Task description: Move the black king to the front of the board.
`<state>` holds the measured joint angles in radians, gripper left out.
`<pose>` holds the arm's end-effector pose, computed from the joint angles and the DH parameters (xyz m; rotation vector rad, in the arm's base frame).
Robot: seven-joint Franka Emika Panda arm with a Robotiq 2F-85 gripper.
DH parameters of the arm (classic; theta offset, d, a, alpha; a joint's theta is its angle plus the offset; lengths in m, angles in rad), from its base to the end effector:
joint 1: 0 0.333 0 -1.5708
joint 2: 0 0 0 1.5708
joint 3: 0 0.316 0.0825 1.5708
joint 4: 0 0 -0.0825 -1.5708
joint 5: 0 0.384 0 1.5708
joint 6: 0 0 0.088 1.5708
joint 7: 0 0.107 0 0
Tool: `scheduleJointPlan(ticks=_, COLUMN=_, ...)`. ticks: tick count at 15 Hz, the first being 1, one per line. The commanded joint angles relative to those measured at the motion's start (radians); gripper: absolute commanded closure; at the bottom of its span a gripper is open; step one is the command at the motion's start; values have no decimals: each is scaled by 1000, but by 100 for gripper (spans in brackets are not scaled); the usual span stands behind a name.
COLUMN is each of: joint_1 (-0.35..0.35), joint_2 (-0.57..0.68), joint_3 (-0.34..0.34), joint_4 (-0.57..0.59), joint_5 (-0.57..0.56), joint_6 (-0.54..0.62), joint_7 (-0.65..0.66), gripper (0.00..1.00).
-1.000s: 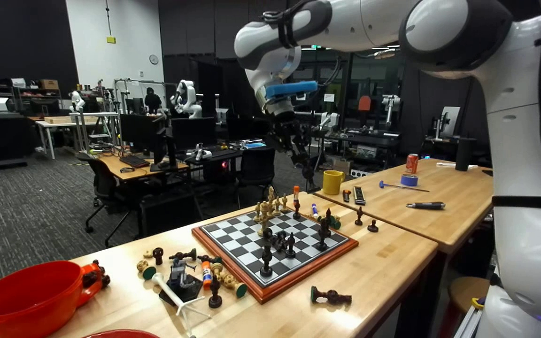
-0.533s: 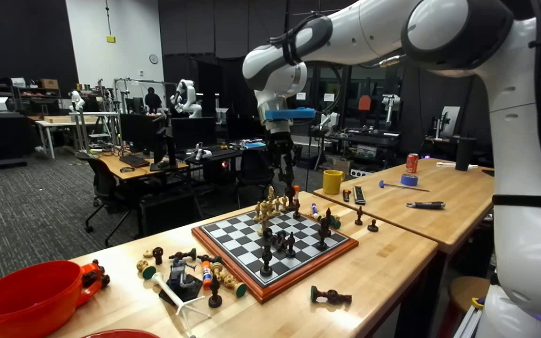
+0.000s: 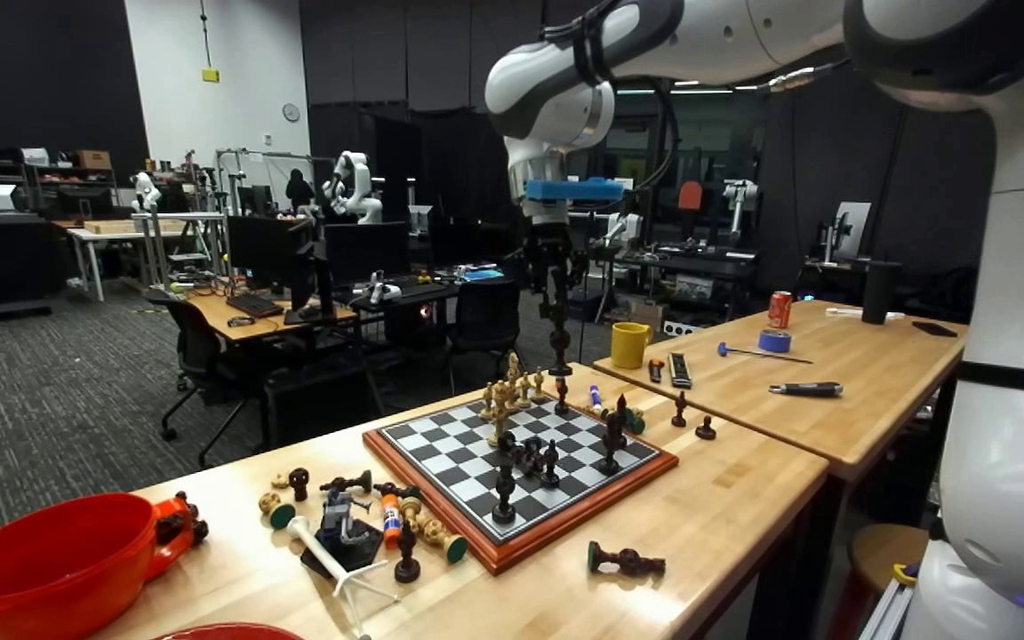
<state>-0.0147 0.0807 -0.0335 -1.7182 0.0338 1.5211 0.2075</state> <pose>0.5553 -0.0225 0.5079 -3.0763 0.4006 0.4361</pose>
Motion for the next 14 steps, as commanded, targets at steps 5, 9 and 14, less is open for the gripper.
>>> scheduleJointPlan(ticks=5, joint_1=-8, joint_2=-33, joint_3=0, joint_4=-48, joint_5=30, joint_6=69, joint_7=-35, gripper=93)
scheduleJointPlan(ticks=9, joint_1=-32, joint_2=-164, joint_3=-18, joint_4=-286, joint_5=93, joint_6=414, joint_7=-107, gripper=93)
scheduleJointPlan(ticks=14, joint_1=-53, joint_2=-362, joint_3=-41, joint_4=-539, joint_5=45, joint_6=609, joint_7=-223, gripper=93)
